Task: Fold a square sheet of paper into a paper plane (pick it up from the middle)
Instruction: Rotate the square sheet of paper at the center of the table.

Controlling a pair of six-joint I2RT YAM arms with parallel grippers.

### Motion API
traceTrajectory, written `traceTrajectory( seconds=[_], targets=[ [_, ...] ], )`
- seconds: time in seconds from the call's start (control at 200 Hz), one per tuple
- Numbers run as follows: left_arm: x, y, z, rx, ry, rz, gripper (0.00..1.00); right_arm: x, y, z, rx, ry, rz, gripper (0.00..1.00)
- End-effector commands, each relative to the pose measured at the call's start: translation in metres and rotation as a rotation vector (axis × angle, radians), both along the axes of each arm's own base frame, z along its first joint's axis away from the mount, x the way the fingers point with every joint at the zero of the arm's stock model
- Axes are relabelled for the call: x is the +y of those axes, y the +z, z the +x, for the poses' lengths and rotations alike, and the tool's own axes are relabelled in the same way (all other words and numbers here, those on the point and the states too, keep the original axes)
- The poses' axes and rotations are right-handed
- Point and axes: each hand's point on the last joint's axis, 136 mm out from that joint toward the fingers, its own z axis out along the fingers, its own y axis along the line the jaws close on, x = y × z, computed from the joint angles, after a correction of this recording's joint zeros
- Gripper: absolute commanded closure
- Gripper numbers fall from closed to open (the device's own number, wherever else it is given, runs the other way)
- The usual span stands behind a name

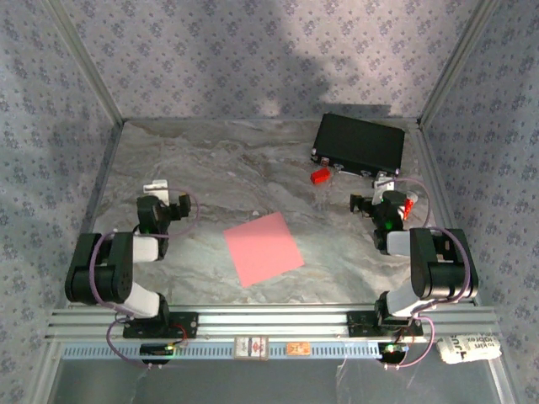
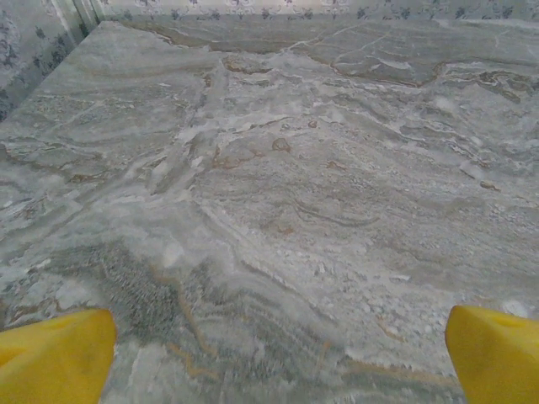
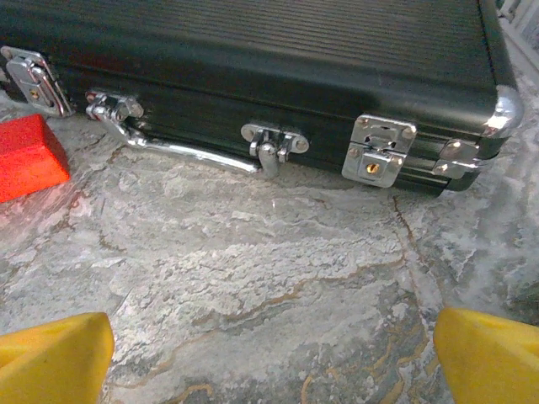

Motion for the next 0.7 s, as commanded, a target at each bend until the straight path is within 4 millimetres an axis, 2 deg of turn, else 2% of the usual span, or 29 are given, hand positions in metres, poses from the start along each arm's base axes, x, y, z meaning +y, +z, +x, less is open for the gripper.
traceTrajectory(
  seconds=[0.0,0.095,0.19,0.285,0.32,0.34,0.4,0.465,0.58,0.7],
  targets=[
    [0.002,0.034,-0.002,-0.084,0.022,-0.005,0.0,0.007,0.024,0.008,0.006,0.043,0.002,0.01],
    [0.011,0.043,-0.009,-0.029,0.089,-0.041,0.0,0.011,0.042,0.006,0.046,0.055,0.04,0.01],
    [0.015,0.056,-0.021,-0.051,0.144,-0.126,0.0,0.017,0.07,-0.003,0.041,0.032,0.136,0.01],
    [0.014,0.072,-0.04,-0.11,0.162,-0.205,0.0,0.011,0.087,-0.018,0.162,-0.107,0.297,0.01],
    [0.017,0.079,-0.049,-0.144,0.192,-0.257,0.0,0.015,0.087,-0.026,0.225,-0.112,0.36,0.01],
    [0.02,0.083,-0.054,-0.162,0.215,-0.294,0.0,0.022,0.088,-0.028,0.249,-0.083,0.401,0.01],
    [0.022,0.092,-0.064,-0.162,0.236,-0.377,0.0,0.06,0.093,-0.037,0.322,0.092,0.55,0.01],
    [0.01,0.099,-0.07,-0.093,0.176,-0.422,0.0,0.09,0.095,-0.048,0.391,0.194,0.631,0.01],
    [-0.019,0.093,-0.076,0.069,0.067,-0.518,0.0,0.135,0.084,-0.069,0.484,0.289,0.633,0.01],
    [-0.045,0.079,-0.082,0.234,-0.01,-0.62,0.0,0.169,0.066,-0.085,0.545,0.296,0.56,0.01]
  ],
)
